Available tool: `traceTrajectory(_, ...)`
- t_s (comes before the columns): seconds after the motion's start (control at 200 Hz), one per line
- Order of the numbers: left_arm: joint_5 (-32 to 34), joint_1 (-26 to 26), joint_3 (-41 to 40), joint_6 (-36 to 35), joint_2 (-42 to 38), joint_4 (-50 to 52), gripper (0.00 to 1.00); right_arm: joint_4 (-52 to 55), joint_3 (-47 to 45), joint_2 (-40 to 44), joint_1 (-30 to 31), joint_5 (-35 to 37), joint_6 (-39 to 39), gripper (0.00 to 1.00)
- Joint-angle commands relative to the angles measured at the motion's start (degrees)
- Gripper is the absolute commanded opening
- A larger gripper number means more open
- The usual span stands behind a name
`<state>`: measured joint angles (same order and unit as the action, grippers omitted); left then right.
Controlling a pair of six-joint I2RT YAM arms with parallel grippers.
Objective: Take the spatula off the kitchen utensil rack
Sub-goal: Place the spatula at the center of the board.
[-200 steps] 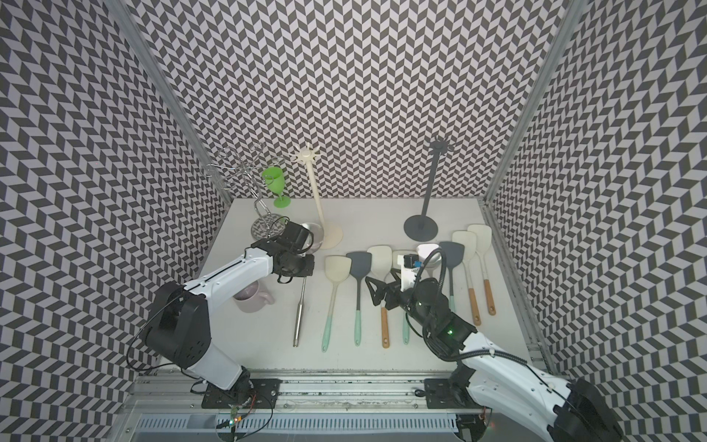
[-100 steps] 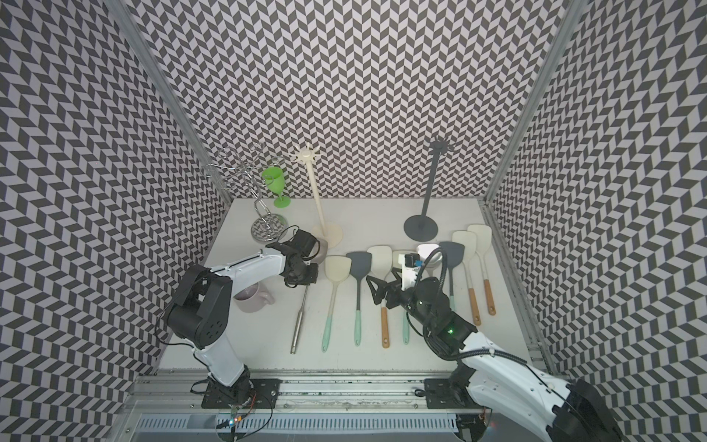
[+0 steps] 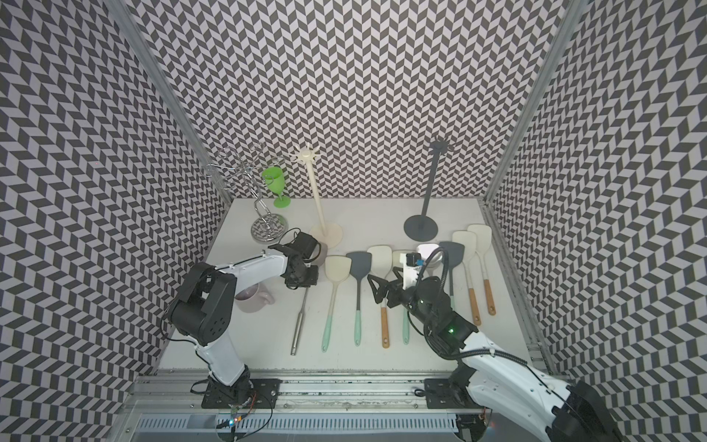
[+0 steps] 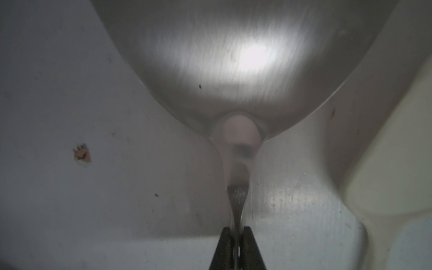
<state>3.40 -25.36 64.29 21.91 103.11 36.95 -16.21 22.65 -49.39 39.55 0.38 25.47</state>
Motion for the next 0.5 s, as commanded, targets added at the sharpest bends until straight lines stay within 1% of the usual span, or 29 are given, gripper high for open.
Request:
traceTrajectory(0.0, 0.30, -0.17, 1.12, 0.41, 0.86, -0.66, 0.00, -2.21, -0.57, 1.58, -0.35, -0.39, -0.38, 1.00)
traceTrajectory(0.105, 0.29, -0.22, 0.66, 0.45, 1.21, -1.00, 0.00, -2.11, -0.94, 2.30, -0.44, -0.29, -0.37, 1.00)
traceTrajectory(0.17, 0.29, -0.33, 0.49, 0.44, 1.23, -1.00, 0.03, -1.99, -1.03, 2.54, -0.50, -0.31, -0.37, 1.00)
traceTrajectory(0.361, 0.03, -0.38, 0.59, 0.48, 0.17, -0.91, 0.22, -2.16, -1.21, 2.67, -0.70, -0.60, -0.44, 1.00)
traceTrajectory(0.496, -0.14, -0.45, 1.43, 0.42, -0.92, -0.35, 0.27, -2.07, -1.11, 2.75, -0.79, -0.80, -0.51, 0.99)
